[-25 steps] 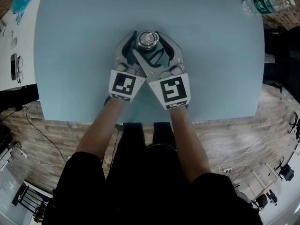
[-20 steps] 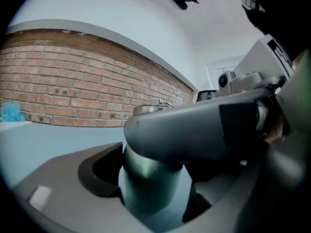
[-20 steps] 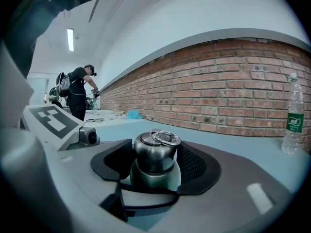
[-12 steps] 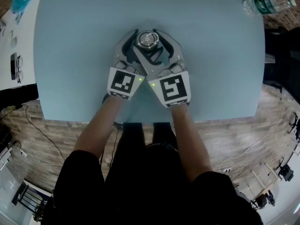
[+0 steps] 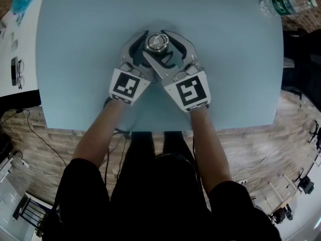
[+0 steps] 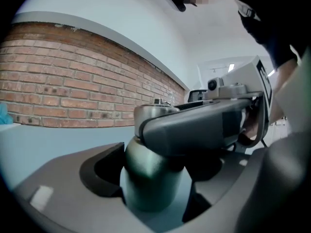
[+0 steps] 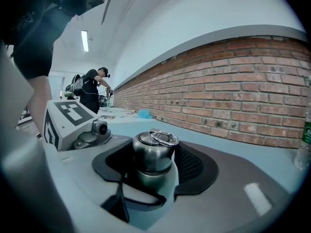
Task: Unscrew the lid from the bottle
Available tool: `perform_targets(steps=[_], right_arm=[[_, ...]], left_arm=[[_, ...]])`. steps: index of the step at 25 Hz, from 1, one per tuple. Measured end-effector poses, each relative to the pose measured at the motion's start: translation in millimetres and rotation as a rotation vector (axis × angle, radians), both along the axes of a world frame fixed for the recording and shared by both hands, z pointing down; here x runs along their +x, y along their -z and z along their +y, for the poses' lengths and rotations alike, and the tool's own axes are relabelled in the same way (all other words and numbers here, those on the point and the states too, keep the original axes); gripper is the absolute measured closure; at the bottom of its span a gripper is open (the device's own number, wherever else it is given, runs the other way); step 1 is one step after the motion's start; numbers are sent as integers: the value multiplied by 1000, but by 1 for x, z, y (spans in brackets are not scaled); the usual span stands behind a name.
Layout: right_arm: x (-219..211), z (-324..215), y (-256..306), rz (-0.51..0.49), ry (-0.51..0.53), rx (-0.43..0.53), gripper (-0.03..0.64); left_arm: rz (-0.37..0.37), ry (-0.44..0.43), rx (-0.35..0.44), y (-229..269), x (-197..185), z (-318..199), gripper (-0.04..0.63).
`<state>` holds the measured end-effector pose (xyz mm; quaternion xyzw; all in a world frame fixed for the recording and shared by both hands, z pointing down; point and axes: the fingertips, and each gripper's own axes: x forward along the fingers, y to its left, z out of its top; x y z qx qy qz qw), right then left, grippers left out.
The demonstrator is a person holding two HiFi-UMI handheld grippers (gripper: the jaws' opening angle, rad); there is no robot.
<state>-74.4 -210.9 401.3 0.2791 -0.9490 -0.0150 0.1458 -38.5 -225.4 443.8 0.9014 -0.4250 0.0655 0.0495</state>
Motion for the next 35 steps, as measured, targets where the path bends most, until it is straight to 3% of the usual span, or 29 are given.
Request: perform_targets(steps=[18,25,35], right_arm=[[-3,4,2,-36,261,-34,353],[-1,8,-1,19,382,-41,353],[-2,7,3,6,396,-33,353]], left_arm=[[0,-182,-1,0,3,3,230],[-8,-244,16,3,5,4,229],[-4,-243,13,2,4,4,229]])
